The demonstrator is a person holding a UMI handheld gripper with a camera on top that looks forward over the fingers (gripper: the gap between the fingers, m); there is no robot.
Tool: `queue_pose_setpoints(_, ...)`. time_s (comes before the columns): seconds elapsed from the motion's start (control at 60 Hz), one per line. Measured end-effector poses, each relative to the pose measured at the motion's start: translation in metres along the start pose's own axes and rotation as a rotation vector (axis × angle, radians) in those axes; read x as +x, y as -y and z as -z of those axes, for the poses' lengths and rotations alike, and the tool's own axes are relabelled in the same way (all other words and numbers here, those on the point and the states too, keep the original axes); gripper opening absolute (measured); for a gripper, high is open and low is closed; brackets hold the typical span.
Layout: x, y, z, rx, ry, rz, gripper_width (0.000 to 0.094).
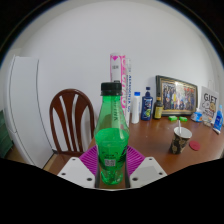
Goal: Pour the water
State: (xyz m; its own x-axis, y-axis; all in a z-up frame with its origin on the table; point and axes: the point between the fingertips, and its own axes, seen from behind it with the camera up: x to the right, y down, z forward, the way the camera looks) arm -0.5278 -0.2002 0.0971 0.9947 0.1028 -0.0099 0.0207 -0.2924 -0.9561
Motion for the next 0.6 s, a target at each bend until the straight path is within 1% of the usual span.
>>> queue_pose_setpoints(0.133, 0.005, 0.027, 0.000, 0.032, 0.034, -0.064, 0.0336)
queue_pose_setpoints(0.2, 0.005, 0.053, 0.000, 0.067, 0.072, -0.164, 0.0335)
queue_pose_setpoints(0.233, 0.009, 0.068, -0.002, 0.075, 0.108, -0.241, 0.0335)
queue_pose_setpoints(0.383, 0.026, 0.132, -0.013, 0.080, 0.244, -0.737, 0.0334)
queue_pose_setpoints(0.517, 0.064, 0.170, -0.022, 0.081, 0.366, -1.222, 0.0334)
queue_pose_setpoints(0.6, 0.093, 0.173, -0.037, 0.082, 0.422, -1.485, 0.0334)
